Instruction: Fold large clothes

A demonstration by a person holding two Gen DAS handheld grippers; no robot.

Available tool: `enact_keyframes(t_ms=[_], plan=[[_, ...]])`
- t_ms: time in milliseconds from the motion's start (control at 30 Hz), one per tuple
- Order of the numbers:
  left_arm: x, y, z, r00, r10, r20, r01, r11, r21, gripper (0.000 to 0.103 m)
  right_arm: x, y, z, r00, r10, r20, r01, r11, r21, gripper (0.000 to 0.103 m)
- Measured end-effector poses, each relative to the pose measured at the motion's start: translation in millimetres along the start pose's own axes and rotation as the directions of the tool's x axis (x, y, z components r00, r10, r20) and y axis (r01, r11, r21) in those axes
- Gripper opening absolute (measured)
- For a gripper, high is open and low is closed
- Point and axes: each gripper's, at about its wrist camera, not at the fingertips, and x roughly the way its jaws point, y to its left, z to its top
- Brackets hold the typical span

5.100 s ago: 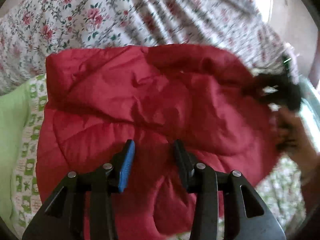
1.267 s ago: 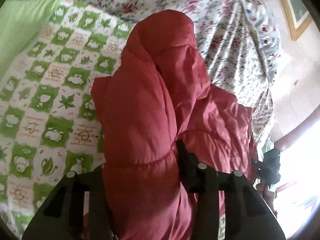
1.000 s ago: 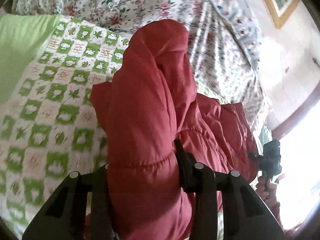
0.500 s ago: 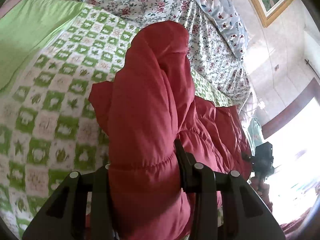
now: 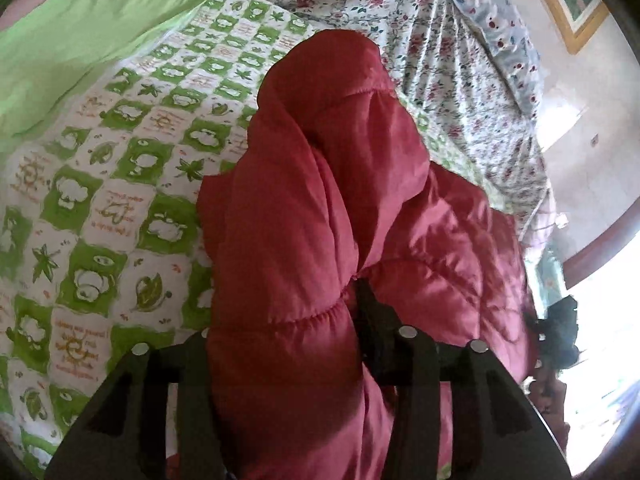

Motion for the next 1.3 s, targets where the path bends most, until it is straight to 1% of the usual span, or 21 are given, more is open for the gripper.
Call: enact_keyframes(t_ms=[33,67,100,133,167,233,333,400,533,567,633,667,767,833,933,1000,1100,1200,1300], plan=[[1.8,-2.6,0.3,0.999,0.04,0.0,-0.04,0.999,0.009,0.057,0.2,0.4,0.0,1.0,-0.015,0.004,0.015,1.0,-0.004,0.06],[2.0,-5.0,1.0,0.997,0.073,0.001,-0.073,0.997,0.015,0.068,0.5,1.2,0.2,0.999,-0.032,0.008,0.032,0.999,-0.008,0.062],[0.4,-7.7,1.4,0.992,0.122,0.008,-0.122,0.992,0.03,0.075,0.8,2.0,0.0,0.999,-0.051,0.01,0.052,0.999,-0.011,0.067],[-2.2,-12.9,1.6,0.983,0.184,0.022,-0.185,0.981,0.053,0.085,0.4,2.0,0.0,0.998,-0.068,0.012,0.068,0.998,-0.013,0.073],[-5.8,-19.6,1.3,0.971,0.235,0.043,-0.237,0.968,0.081,0.086,-0.1,3.2,-0.6,0.996,-0.086,0.016,0.086,0.996,-0.017,0.074],[-13.1,-30.5,0.3,0.956,0.284,0.072,-0.291,0.95,0.115,0.086,-2.0,5.1,-1.6,0.995,-0.102,0.024,0.102,0.994,-0.026,0.078],[-23.5,-37.1,-1.6,0.941,0.323,0.104,-0.335,0.934,0.126,0.086,-5.2,9.1,-3.0,0.991,-0.127,0.036,0.128,0.991,-0.039,0.079],[-30.5,-37.0,-1.2,0.936,0.332,0.113,-0.344,0.932,0.112,0.087,-7.7,11.3,-3.4,0.989,-0.141,0.043,0.143,0.989,-0.041,0.08],[-45.3,-31.9,1.1,0.936,0.327,0.131,-0.338,0.938,0.078,0.087,-17.6,20.9,-4.0,0.981,-0.18,0.072,0.184,0.981,-0.058,0.08],[-47.6,-32.2,2.1,0.933,0.332,0.139,-0.344,0.936,0.072,0.087,-21.7,23.9,-3.8,0.978,-0.191,0.085,0.196,0.979,-0.063,0.08],[-54.1,-29.7,3.9,0.92,0.358,0.159,-0.371,0.927,0.054,0.087,-30.3,28.0,-3.2,0.971,-0.212,0.11,0.22,0.973,-0.068,0.081],[-57.4,-28.2,5.2,0.919,0.359,0.165,-0.371,0.928,0.046,0.087,-35.7,30.8,-3.1,0.966,-0.224,0.13,0.234,0.97,-0.07,0.081],[-67.8,-28.0,6.3,0.927,0.329,0.182,-0.34,0.94,0.034,0.087,-49.6,41.2,-3.8,0.955,-0.235,0.182,0.253,0.964,-0.083,0.081],[-71.4,-34.4,4.7,0.93,0.315,0.19,-0.329,0.943,0.045,0.087,-55.7,51.9,-5.6,0.945,-0.249,0.213,0.276,0.955,-0.109,0.081],[-71.9,-51.7,-0.7,0.938,0.286,0.196,-0.306,0.948,0.084,0.087,-56.7,74.5,-10.3,0.93,-0.27,0.249,0.317,0.933,-0.171,0.081],[-68.9,-67.7,-7.4,0.945,0.264,0.193,-0.289,0.95,0.12,0.087,-51.7,93.4,-15.4,0.92,-0.284,0.269,0.348,0.91,-0.228,0.081],[-60.0,-94.2,-17.5,0.96,0.219,0.175,-0.252,0.949,0.192,0.087,-35.0,119.8,-23.0,0.918,-0.292,0.267,0.37,0.872,-0.32,0.081],[-48.7,-118.1,-27.0,0.972,0.181,0.15,-0.214,0.944,0.252,0.087,-13.3,141.0,-32.7,0.927,-0.288,0.24,0.364,0.845,-0.392,0.081],[-39.3,-135.0,-35.6,0.984,0.138,0.116,-0.166,0.945,0.281,0.087,9.4,156.0,-40.8,0.935,-0.287,0.211,0.353,0.823,-0.444,0.081]])
